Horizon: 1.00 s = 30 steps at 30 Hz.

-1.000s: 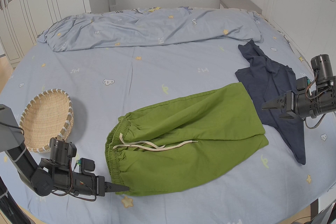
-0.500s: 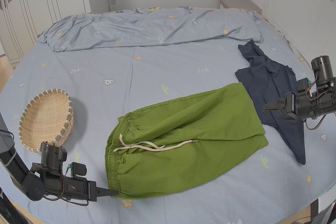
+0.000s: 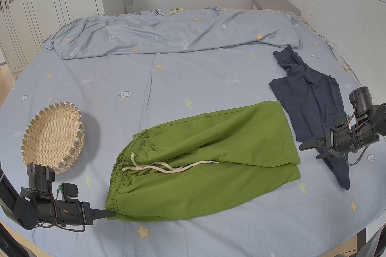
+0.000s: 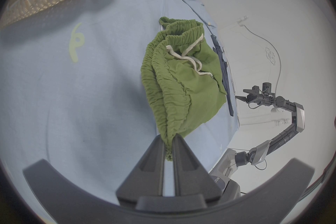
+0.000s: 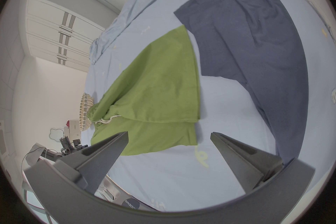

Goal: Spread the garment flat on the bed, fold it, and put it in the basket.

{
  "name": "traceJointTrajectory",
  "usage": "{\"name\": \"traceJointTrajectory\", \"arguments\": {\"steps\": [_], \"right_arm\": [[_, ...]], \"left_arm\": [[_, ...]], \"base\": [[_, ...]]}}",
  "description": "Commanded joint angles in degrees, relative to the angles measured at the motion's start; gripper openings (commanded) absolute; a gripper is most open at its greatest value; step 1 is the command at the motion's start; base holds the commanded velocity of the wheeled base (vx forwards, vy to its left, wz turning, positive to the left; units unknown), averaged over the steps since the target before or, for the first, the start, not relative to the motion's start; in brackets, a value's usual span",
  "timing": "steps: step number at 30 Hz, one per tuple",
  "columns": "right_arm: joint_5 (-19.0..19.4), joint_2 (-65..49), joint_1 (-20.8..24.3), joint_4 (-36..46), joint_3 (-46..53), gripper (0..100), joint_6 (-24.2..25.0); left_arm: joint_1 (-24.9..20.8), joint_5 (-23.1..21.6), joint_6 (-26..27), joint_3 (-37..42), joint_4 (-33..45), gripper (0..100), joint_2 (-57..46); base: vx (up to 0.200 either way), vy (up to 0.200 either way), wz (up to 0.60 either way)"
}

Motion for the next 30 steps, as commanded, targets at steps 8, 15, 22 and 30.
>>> {"name": "traceJointTrajectory", "arguments": {"steps": [8, 15, 22, 30], "right_arm": [[5.3, 9.1, -3.3, 0.9, 0.5, 100, -2.5], [15.2, 14.8, -3.7, 0.7, 0.6, 100, -6.8], [15.5, 16.7, -3.4, 0.1, 0.5, 100, -8.1], [17.0, 19.0, -3.2, -3.1, 0.5, 100, -8.0]], "left_arm": [[0.6, -0.3, 0.0, 0.2, 0.0, 0, 0.0], [0.2, -0.3, 0.0, -0.4, -0.1, 0, 0.5], [0.1, -0.3, 0.1, -0.4, -0.1, 0, 0.5], [-0.3, -0.3, 0.0, -0.4, -0.1, 0, 0.5]], "base": [[0.0, 0.0, 0.0], [0.0, 0.0, 0.0], [0.0, 0.0, 0.0], [0.0, 0.0, 0.0]]}}
